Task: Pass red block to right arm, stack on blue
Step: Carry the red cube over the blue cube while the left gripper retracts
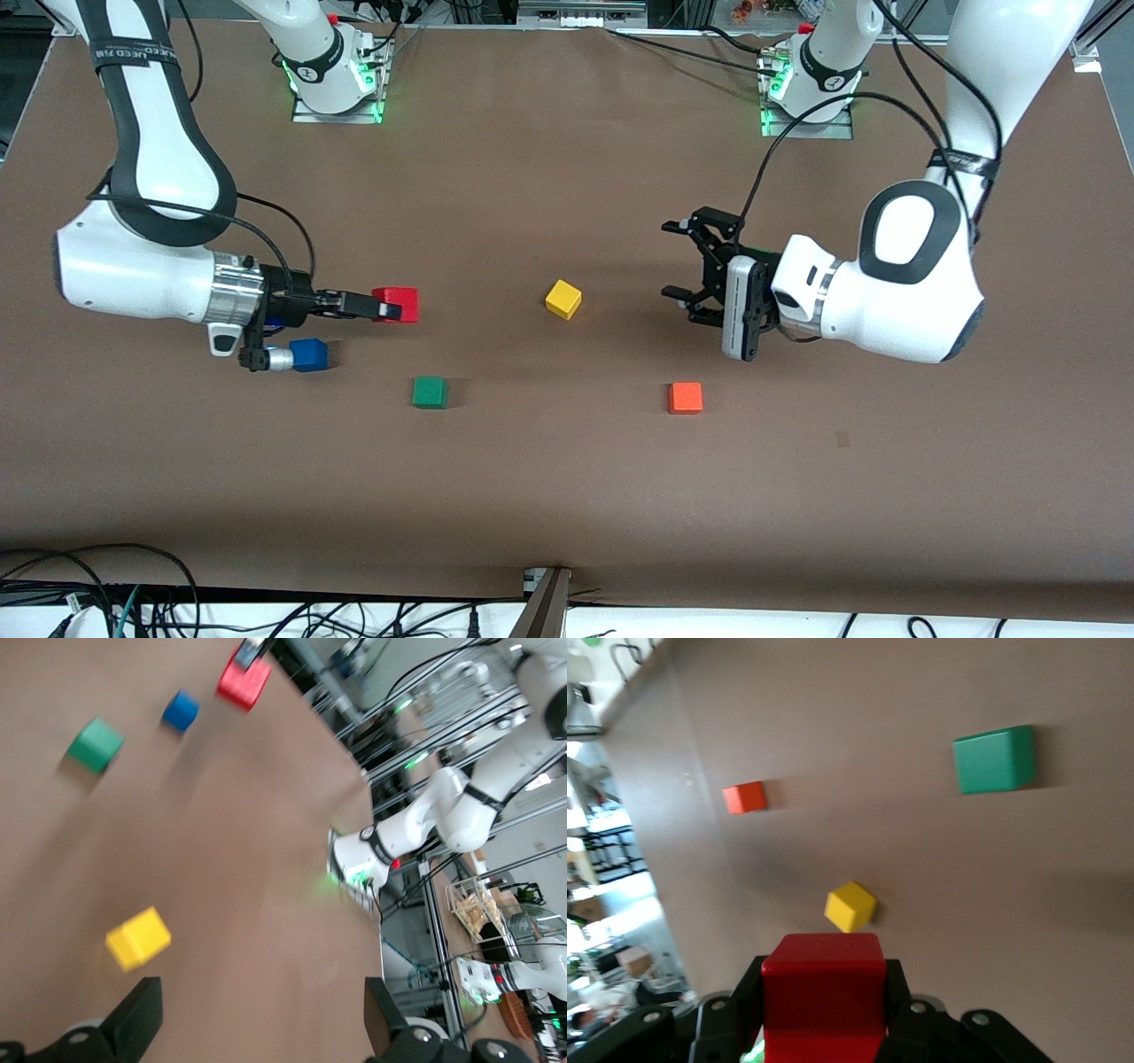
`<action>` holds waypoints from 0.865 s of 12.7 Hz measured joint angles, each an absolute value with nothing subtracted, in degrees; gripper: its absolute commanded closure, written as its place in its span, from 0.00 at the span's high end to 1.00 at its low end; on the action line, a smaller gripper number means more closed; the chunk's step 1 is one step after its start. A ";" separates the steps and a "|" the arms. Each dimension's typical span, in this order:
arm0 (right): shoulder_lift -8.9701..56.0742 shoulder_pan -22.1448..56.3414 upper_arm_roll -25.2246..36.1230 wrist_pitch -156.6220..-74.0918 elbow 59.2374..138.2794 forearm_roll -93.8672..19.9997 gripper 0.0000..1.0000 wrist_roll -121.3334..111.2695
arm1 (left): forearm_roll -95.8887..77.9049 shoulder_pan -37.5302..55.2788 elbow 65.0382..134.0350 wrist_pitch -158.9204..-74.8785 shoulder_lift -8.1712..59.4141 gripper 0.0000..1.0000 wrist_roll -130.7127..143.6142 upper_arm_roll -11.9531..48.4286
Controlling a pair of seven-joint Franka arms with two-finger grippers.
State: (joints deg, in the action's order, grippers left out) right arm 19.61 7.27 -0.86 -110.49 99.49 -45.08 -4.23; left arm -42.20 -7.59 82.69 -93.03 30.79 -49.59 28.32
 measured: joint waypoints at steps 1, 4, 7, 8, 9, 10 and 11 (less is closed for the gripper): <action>19.07 7.25 -0.64 -110.30 99.45 -40.32 0.00 -4.17 | -38.28 -7.90 80.99 -90.29 30.58 1.00 -44.48 28.26; 17.88 7.27 0.38 -110.27 99.51 -26.14 0.00 -3.84 | -27.26 -8.17 76.32 -83.31 30.16 1.00 -31.29 28.26; 16.82 7.23 2.47 -113.93 102.37 -15.95 0.00 -4.14 | -16.95 -8.16 72.00 -78.08 29.37 1.00 -19.19 28.33; 16.65 7.21 2.97 -118.38 104.98 -14.11 0.00 -5.15 | -15.22 -8.18 71.01 -77.21 29.32 1.00 -15.53 28.27; 16.70 7.21 3.17 -123.22 107.92 -13.14 0.00 -6.41 | -13.43 -8.18 70.31 -76.48 29.29 1.00 -12.64 28.21; 16.80 7.22 3.21 -127.07 110.49 -12.72 0.00 -7.68 | -10.17 -8.16 69.42 -76.23 29.18 1.00 -10.87 28.23; 16.88 7.23 3.29 -130.17 112.55 -12.04 0.00 -8.64 | -5.68 -8.10 68.28 -75.99 28.81 1.00 -10.01 28.29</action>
State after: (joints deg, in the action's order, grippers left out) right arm 16.88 7.23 3.29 -130.17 112.55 -12.04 -8.64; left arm -5.68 -8.10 68.28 -75.99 28.81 -10.01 28.29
